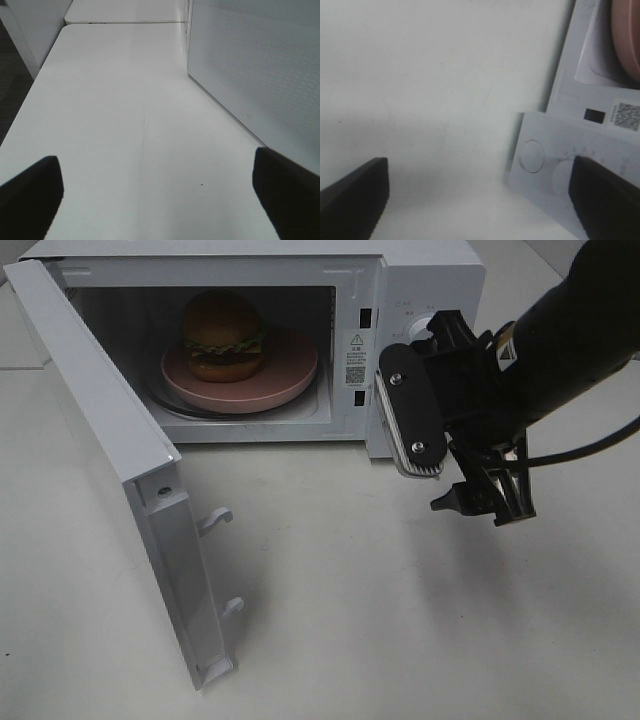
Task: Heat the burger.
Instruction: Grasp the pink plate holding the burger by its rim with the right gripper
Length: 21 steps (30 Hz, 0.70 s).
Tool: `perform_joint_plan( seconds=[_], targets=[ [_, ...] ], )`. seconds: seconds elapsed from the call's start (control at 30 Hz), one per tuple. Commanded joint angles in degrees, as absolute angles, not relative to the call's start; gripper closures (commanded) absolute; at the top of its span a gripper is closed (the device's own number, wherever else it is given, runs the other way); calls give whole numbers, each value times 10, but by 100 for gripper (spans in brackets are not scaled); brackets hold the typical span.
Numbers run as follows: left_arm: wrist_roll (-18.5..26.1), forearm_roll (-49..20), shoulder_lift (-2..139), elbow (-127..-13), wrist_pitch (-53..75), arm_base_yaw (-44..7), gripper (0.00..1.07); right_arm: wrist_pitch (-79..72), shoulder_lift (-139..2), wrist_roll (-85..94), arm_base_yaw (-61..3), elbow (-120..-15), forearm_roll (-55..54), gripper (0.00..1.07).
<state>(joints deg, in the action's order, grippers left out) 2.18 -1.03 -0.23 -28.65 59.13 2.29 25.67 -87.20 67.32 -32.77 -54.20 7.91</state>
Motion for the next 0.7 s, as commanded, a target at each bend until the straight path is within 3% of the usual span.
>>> perform_joint_plan(
  seconds=[0.03,0.7],
  targets=[
    [21,-9,-16,-285,589,23,9,257,-887,650,-346,-568,101,14],
    [21,-9,-16,-285,589,23,9,239,-1022,643,-375,-711,103,18]
  ],
)
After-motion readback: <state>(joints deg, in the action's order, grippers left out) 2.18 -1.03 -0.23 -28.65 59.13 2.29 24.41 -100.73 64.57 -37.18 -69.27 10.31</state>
